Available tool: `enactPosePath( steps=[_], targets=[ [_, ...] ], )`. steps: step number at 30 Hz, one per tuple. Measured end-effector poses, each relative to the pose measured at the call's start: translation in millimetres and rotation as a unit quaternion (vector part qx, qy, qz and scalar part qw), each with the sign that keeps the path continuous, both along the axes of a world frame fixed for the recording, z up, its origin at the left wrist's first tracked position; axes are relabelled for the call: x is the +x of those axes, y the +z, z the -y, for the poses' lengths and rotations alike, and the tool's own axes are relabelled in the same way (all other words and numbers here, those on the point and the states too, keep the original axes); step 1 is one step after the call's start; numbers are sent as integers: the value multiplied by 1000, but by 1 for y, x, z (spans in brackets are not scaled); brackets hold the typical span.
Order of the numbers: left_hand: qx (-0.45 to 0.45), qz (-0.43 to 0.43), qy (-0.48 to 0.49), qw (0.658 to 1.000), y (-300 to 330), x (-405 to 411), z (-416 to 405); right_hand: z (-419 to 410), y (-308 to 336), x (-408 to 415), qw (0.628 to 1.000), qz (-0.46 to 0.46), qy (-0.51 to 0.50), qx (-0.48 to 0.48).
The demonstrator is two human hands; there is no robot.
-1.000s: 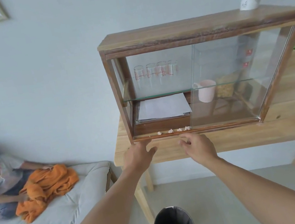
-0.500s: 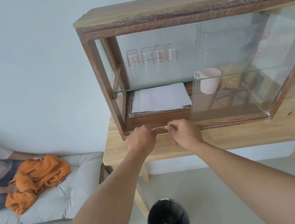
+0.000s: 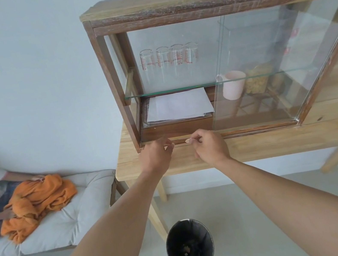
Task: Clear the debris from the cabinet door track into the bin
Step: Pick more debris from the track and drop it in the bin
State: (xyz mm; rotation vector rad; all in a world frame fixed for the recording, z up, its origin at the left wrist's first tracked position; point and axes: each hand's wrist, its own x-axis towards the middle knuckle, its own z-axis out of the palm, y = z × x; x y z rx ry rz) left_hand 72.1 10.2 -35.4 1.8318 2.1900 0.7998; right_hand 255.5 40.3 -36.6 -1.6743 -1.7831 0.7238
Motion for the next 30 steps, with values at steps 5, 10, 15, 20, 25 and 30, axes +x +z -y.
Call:
enactPosePath(
  steps=[5,10,15,20,25,30],
  targets=[
    [-24,5,-6,1000,-2,-8,31,29,-6,1,1000,-10,-6,-9],
    [-45,41,-12,998,-19,-12,70,70,-27,-1,999,-46,8,-26],
    [-72,54,-25,996,-52,-13,107,109,-65,-6,997,-52,16,-61],
    [-120,51,-16,991,-95,-15,126,126,-112,3,993,-30,17,-112],
    [-167,60,12,984,-148,-14,136,134,-165,15,985,28,29,-168],
    [-227,66,43,971,-201,-9,146,136,-218,23,967,86,46,-234]
  ],
)
